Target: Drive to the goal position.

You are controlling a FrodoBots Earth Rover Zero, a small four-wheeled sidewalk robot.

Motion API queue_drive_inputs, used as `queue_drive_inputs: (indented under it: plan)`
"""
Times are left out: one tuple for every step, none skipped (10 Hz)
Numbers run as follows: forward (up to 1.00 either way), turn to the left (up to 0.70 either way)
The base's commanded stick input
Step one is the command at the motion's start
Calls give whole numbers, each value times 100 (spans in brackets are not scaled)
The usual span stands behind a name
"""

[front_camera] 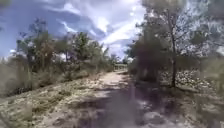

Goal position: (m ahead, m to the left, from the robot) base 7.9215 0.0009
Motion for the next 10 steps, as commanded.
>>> queue_drive_inputs:
  plan:
    - [70, 0]
    - [70, 0]
    - [70, 0]
    - [70, 0]
    - [70, 0]
    - [70, 0]
    - [70, 0]
    - [70, 0]
    - [70, 0]
    - [70, 0]
